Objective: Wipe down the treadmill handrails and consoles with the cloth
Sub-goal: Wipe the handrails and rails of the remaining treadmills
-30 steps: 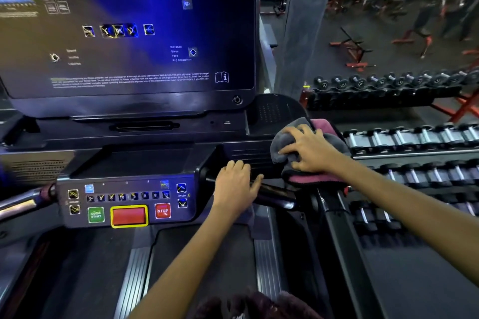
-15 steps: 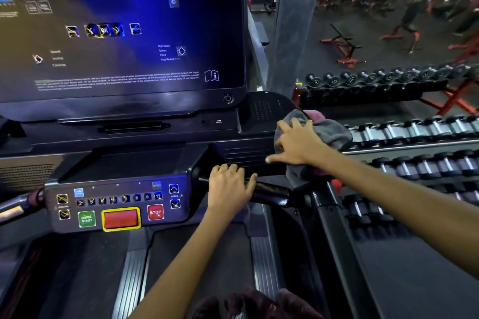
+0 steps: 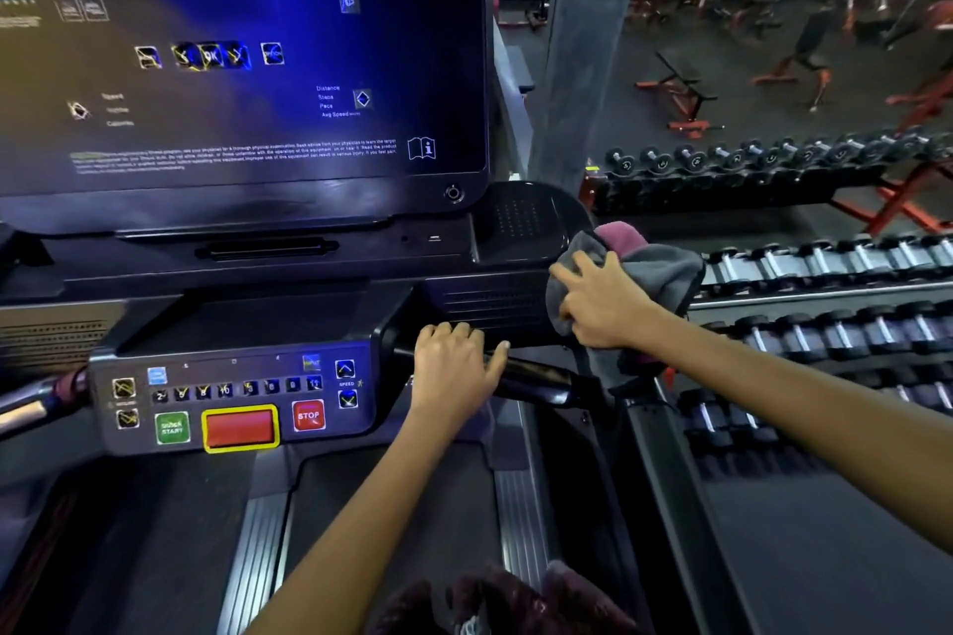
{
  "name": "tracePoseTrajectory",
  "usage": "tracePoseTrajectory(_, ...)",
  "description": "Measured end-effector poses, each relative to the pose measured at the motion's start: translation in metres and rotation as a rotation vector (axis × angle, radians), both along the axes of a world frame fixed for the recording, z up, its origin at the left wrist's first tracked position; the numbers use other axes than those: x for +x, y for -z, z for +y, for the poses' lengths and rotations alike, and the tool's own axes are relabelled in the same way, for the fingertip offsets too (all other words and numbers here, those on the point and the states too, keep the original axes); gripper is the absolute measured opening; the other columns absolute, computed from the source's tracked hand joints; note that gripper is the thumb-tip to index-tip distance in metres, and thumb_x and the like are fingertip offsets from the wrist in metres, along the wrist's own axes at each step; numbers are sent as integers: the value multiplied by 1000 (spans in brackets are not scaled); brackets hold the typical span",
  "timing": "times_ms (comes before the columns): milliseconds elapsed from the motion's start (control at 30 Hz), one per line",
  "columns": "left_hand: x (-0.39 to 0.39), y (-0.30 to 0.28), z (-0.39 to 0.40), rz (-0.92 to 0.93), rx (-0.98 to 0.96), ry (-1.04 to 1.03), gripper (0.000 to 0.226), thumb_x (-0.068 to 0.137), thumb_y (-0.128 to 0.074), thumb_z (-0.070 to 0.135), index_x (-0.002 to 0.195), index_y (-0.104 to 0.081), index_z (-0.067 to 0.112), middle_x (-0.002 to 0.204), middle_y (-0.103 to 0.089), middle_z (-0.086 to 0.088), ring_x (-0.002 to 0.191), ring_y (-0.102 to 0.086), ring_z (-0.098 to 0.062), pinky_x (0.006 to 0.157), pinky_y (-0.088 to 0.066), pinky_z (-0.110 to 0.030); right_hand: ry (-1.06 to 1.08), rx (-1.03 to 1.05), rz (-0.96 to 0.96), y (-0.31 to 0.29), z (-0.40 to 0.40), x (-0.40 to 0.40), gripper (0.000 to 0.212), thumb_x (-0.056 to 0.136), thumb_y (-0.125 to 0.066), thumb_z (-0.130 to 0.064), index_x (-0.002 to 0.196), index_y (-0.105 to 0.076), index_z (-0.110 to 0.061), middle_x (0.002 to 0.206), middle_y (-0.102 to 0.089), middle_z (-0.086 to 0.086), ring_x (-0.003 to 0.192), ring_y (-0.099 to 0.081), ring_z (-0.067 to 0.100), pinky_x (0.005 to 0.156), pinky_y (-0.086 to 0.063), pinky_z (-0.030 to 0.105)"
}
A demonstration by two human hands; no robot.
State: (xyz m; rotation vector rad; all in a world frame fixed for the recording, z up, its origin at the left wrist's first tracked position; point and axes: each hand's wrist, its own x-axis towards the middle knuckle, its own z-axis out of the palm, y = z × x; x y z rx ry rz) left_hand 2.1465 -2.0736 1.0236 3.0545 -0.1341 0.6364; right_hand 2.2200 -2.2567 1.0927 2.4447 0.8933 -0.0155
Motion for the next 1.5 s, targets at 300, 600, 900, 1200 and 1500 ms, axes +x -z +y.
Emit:
tracePoseTrajectory(300,-4,-3,1,38,-16,13,51,85,-38,45,52,-59,13,53,-58,-3,51,-55,-24,57,-44,-32,-73,31,110,-4,-13,10,31,88,-48,-35,114,-64,-35,137,-37,1,123,-33,27,89,-37,44)
tracePoseTrajectory(600,-6,-12,-4,199,-26,-26,53,89,-30,49,91,-67,11,87,-67,-4,81,-62,-24,78,-46,-37,335,726,140,25,-41,12,32,89,-57,-37,121,-61,-39,138,-37,1,126,-31,28,98,-38,49)
tracePoseTrajectory(900,56,-40,-35,330,-19,190,73,96,-40,45,149,-12,3,158,-8,-13,146,-6,-23,118,-3,-33,657,1051,186,21,-23,87,33,91,-56,-33,123,-61,-27,127,-42,12,118,-39,38,102,-37,49)
tracePoseTrajectory(1200,137,-31,-58,391,-113,120,69,99,-31,41,149,-8,-1,158,-7,-15,146,-4,-24,119,-2,-36,615,1064,147,39,-36,69,32,89,-55,-27,120,-62,-35,124,-44,7,115,-41,33,95,-42,49)
tracePoseTrajectory(1500,138,-19,-64,307,-62,52,83,83,-2,50,148,-17,1,156,-16,-16,145,-13,-26,118,-10,-40,644,1071,249,31,-22,154,33,87,-58,-31,120,-62,-35,126,-47,10,118,-43,33,103,-39,44)
